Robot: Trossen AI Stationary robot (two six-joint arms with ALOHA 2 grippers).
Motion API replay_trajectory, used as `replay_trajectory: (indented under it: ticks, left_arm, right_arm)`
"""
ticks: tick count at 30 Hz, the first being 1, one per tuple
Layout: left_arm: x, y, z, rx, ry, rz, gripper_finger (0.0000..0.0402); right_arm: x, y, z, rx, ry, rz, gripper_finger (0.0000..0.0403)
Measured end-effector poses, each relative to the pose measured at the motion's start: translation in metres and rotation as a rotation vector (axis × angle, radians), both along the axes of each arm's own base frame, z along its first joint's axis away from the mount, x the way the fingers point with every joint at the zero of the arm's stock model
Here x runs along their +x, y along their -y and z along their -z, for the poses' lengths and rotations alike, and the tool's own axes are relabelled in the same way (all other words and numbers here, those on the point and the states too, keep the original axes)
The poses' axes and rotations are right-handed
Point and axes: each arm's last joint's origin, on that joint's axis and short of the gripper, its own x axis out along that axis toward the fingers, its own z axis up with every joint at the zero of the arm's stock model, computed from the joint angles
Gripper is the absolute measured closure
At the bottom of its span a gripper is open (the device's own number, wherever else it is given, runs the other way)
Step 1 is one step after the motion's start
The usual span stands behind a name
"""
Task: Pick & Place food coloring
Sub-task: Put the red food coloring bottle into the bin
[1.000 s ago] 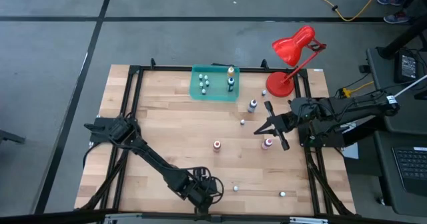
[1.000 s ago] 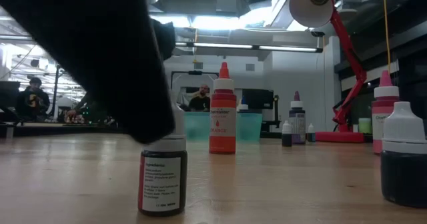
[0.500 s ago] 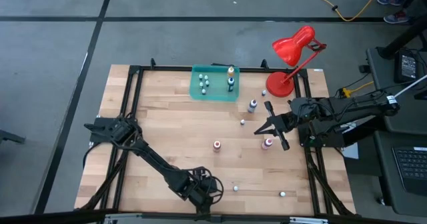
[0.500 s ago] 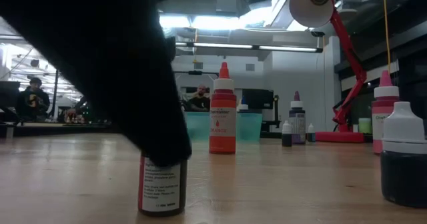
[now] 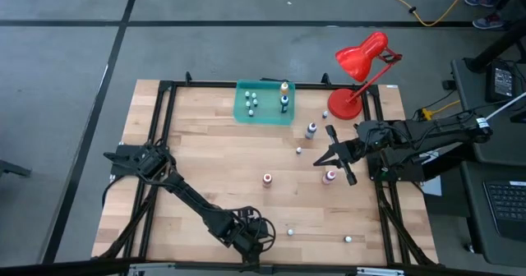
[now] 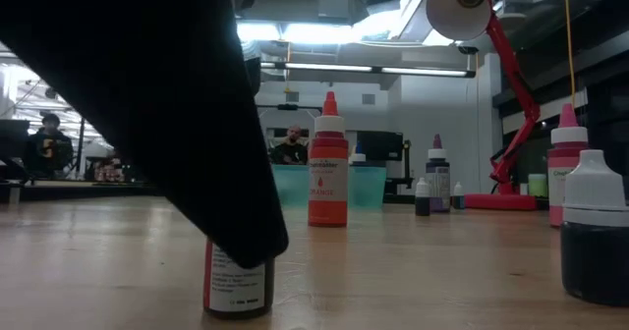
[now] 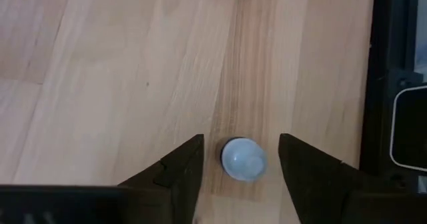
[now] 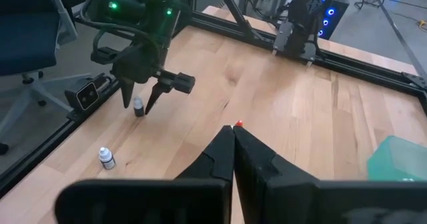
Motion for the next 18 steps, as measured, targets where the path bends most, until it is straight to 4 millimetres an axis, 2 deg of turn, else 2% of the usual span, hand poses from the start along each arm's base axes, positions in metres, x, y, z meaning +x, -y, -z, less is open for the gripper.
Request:
replay_trajectory:
  ticks: [11,18]
  left_arm:
    - [0.0035,-0.0052,0.0004,-0.034,-0.026,0.007,0.0309]
    - [0.0031,-0.0044,0.0004,-0.036,-0.027,0.009,0.0322]
  right_arm:
    - [0.0000,0.0000,0.0001,0.002,-0.001,0.000,0.0391]
    - [-0.0001,0.0000,0.0003,0.024,-0.011,0.009,0.0391]
